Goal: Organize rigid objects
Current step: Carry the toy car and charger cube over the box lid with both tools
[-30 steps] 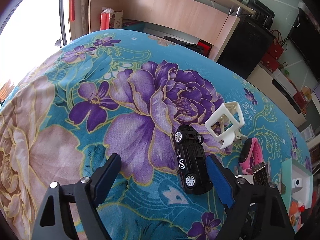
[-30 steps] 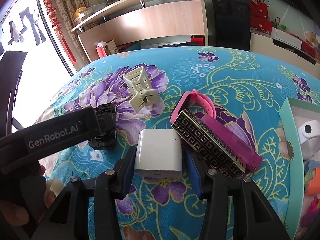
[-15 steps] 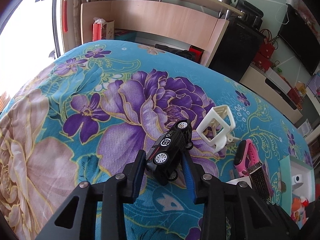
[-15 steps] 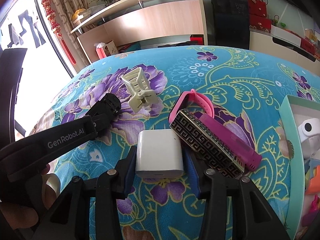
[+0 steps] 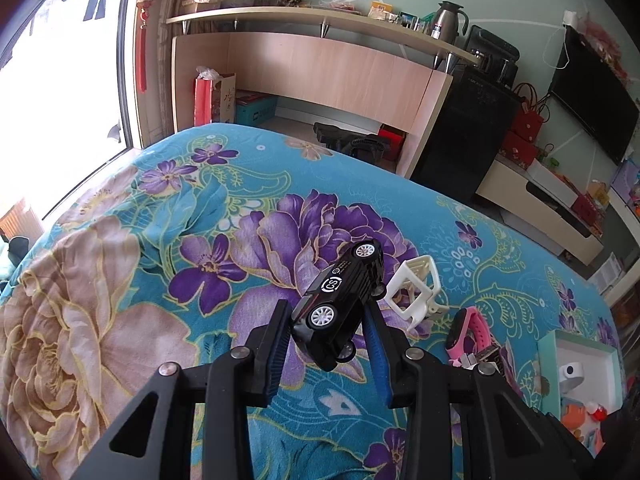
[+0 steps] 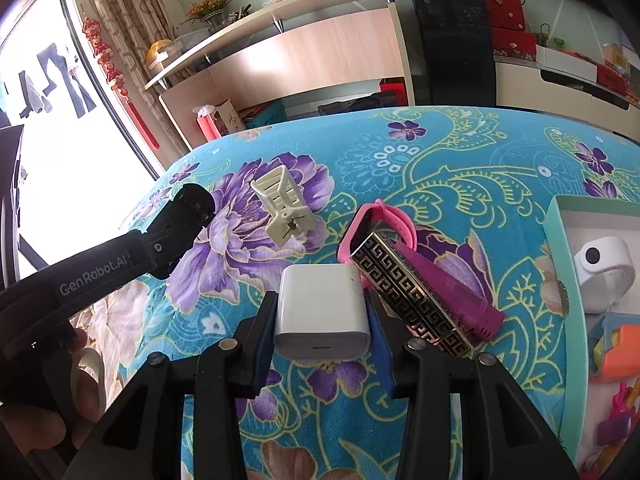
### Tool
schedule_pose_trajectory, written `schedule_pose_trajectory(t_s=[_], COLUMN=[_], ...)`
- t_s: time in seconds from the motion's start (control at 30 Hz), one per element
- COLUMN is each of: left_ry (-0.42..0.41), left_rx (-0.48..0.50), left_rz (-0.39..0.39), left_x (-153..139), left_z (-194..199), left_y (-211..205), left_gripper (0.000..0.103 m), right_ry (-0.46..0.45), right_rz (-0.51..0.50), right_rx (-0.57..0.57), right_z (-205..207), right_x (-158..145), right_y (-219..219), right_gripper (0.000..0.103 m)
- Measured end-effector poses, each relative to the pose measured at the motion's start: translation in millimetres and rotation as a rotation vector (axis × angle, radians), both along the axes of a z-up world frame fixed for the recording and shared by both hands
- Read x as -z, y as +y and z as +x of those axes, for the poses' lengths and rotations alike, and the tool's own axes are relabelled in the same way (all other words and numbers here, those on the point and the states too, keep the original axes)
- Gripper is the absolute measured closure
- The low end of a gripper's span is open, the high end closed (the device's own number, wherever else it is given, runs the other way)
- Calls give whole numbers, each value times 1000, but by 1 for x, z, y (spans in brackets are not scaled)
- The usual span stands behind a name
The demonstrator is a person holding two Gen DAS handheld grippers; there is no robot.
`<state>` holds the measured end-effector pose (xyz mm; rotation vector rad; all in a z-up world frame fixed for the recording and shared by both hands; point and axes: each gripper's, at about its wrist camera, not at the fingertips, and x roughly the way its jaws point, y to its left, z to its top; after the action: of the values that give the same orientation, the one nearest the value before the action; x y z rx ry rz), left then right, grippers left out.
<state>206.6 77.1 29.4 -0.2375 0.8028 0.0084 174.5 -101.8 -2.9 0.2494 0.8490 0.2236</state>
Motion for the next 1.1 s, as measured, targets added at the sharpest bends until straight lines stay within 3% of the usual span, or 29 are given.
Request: schedule_pose_trajectory(t_s=[0.37,1.1], left_ry=[-94,-105], left_rx=[103,508], left_rz=[14,112], left_x=[-41,-41], left_z=[-14,-47], left_y=[-42,-215], left_gripper=[64,64], right_ry=[-118,-55], right_rz=[25,-70], right_rx=[143,570], right_z=[-22,-73], right_x=[-42,-42], right_y=[-53,-214], right_gripper=[59,59])
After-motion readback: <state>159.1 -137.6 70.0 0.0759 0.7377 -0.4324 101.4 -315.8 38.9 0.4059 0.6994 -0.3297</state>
